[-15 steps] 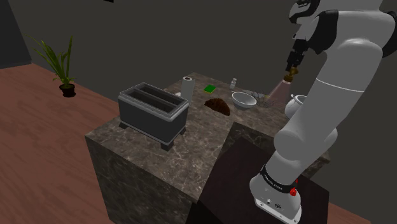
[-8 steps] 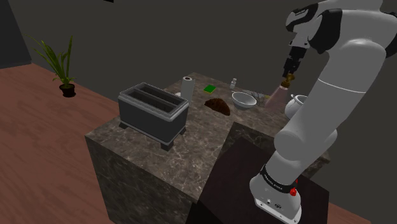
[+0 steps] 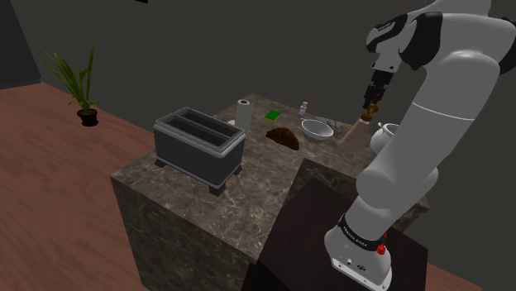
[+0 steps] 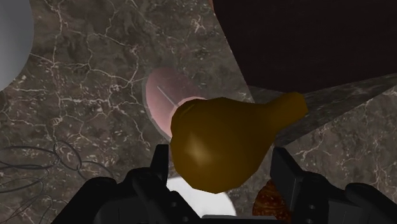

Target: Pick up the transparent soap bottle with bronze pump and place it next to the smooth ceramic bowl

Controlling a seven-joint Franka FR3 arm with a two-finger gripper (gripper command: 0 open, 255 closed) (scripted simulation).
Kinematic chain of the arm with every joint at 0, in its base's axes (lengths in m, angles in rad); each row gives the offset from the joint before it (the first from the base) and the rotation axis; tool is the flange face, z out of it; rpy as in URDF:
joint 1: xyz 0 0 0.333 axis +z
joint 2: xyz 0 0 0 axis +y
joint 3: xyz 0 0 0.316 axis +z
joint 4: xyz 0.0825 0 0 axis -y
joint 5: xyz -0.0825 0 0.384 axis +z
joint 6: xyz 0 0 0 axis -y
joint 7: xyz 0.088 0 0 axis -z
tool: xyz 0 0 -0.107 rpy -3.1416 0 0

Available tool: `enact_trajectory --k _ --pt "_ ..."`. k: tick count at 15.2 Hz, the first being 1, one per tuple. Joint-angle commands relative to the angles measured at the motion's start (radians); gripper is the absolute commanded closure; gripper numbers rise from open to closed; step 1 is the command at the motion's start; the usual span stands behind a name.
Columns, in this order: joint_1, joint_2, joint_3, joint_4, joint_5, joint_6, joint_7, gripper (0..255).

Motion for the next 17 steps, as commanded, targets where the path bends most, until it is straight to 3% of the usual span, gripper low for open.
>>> enact_trajectory --k 1,5,13,14,17 --pt "0.000 0.002 0.000 -0.026 0.002 0.028 -0.001 255" --pt "-0.001 0.013 0.001 -0.069 0.010 0.079 -0.006 255" --pt "-0.002 0.013 0.001 -0.069 0.010 0.079 -0.006 255" --pt "-0.002 0.013 0.001 -0.069 0.010 0.079 -0.006 0" --pt "-0.002 0.013 0.001 -0.069 0.010 0.079 -0.006 0"
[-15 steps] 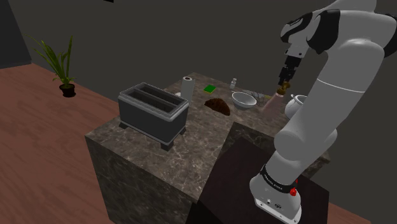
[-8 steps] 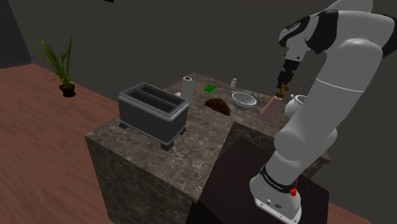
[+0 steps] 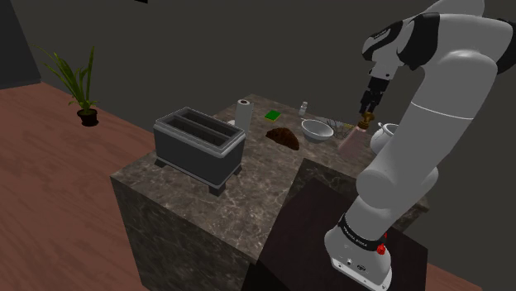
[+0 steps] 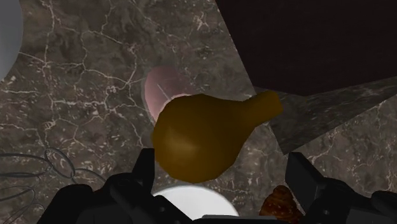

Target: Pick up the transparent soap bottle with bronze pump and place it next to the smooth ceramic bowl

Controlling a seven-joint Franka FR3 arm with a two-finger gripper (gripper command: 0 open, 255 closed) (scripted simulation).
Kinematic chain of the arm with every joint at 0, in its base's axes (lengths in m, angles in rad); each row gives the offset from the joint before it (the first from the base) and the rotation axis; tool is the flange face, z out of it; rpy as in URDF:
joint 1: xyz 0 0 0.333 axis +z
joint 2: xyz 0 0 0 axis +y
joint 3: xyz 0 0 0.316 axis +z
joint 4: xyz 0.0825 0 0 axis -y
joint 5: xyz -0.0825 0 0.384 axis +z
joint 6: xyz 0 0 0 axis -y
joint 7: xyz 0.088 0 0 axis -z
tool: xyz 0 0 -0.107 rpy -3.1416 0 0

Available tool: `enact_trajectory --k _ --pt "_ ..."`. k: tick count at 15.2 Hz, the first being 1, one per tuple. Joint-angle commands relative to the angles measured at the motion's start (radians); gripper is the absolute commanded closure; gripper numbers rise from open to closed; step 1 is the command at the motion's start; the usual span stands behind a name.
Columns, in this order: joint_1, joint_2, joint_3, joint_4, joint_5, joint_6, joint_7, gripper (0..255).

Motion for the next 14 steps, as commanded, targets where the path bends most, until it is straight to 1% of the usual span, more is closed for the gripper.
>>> enact_trajectory --k 1,2,6,14 --pt "0.000 0.000 0.000 0.000 0.000 0.000 0.000 0" --pt "0.000 0.000 0.000 0.000 0.000 0.000 0.000 0" --pt "-0.010 0.021 -0.003 0.145 0.012 -0.131 -0.009 0" --pt "-0.010 0.021 -0.003 0.145 0.012 -0.130 -0.009 0"
